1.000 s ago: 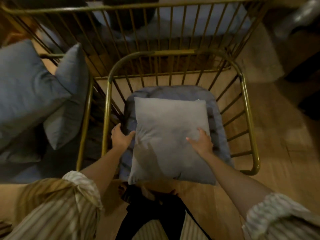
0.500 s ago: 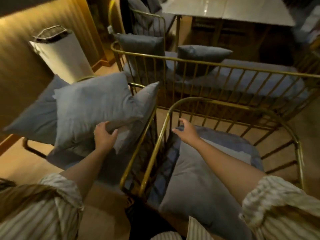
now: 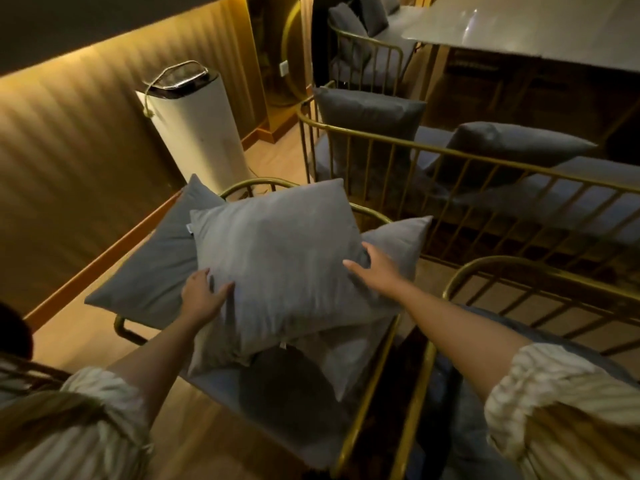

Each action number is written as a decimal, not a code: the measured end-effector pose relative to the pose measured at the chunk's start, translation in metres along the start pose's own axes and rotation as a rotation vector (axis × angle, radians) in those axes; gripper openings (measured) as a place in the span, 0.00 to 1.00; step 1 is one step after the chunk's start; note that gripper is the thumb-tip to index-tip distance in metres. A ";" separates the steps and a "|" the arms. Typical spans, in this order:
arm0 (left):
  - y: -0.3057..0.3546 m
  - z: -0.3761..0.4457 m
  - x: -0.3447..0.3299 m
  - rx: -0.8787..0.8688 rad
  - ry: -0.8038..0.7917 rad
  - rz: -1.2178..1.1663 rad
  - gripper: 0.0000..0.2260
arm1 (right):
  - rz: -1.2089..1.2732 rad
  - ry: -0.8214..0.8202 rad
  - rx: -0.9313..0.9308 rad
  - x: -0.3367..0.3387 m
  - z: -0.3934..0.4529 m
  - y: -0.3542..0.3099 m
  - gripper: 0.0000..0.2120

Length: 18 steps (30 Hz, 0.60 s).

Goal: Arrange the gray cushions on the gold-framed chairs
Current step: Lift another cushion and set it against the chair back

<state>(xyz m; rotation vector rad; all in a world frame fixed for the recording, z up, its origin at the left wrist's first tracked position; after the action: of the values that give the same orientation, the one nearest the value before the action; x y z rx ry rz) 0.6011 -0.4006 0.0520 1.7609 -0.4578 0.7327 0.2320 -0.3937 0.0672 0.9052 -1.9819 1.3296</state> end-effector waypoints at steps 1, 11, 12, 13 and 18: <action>-0.006 0.014 -0.001 0.019 -0.017 -0.016 0.32 | -0.007 -0.016 0.000 -0.004 0.017 -0.008 0.42; -0.037 0.084 -0.022 0.244 -0.018 -0.464 0.43 | 0.097 -0.094 -0.065 -0.027 0.107 -0.028 0.57; -0.034 0.085 -0.024 0.248 0.002 -0.502 0.43 | 0.107 -0.088 -0.059 -0.027 0.109 -0.027 0.56; -0.029 0.086 -0.026 0.236 0.015 -0.524 0.44 | 0.121 -0.073 -0.057 -0.025 0.110 -0.026 0.55; 0.007 0.081 -0.018 0.093 0.041 -0.582 0.42 | 0.194 0.049 0.006 -0.007 0.097 -0.028 0.52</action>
<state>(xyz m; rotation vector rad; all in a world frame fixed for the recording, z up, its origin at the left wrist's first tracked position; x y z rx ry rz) 0.6035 -0.4803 0.0295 1.8351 0.1249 0.3755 0.2491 -0.4907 0.0441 0.6901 -2.0711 1.4495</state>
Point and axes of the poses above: each hand's wrist, its own z-axis towards the middle knuckle, its own x-axis out of the back of the hand, y = z × x, the point moved 5 cm from there along z, towards the middle knuckle, and after that the axes turned 13 degrees about -z, right-handed, at the moved point
